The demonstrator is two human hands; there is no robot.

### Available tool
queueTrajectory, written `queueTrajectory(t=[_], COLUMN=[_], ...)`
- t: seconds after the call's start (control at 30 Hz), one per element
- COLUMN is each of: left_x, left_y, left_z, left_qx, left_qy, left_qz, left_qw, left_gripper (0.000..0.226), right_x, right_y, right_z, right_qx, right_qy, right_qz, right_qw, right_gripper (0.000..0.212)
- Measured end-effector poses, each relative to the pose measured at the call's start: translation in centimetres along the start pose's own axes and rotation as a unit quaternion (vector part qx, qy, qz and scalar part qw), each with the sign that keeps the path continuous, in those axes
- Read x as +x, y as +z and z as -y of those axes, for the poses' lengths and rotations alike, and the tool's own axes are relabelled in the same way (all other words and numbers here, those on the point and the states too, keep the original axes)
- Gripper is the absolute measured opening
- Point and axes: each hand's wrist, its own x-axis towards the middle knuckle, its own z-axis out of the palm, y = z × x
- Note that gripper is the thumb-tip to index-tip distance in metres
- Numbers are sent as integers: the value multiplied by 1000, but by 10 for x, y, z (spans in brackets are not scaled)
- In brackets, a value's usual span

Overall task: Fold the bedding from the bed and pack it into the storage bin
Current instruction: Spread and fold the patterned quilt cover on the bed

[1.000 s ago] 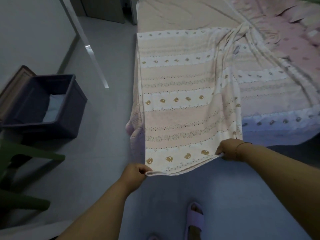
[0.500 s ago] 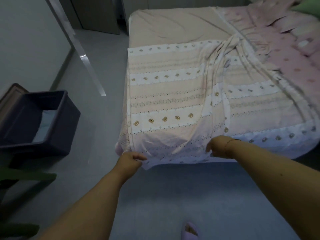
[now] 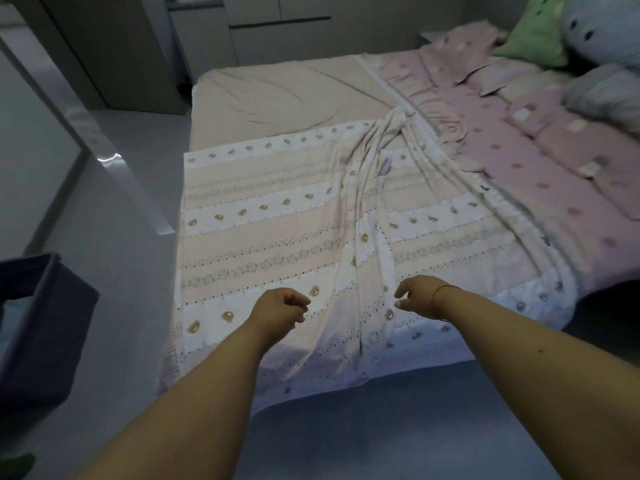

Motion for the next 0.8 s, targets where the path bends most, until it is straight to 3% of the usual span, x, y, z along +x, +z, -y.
queueTrajectory(t=[0.8], left_x=[242], left_y=[190], left_z=[-212], left_qx=[56], left_qy=[69], left_qz=[142], left_qw=[986], left_gripper=[14], right_x=[119], right_y=[-146], right_z=[-236], right_qx=[95], right_qy=[160], right_qz=[-36], right_qw=[982], right_gripper=[46])
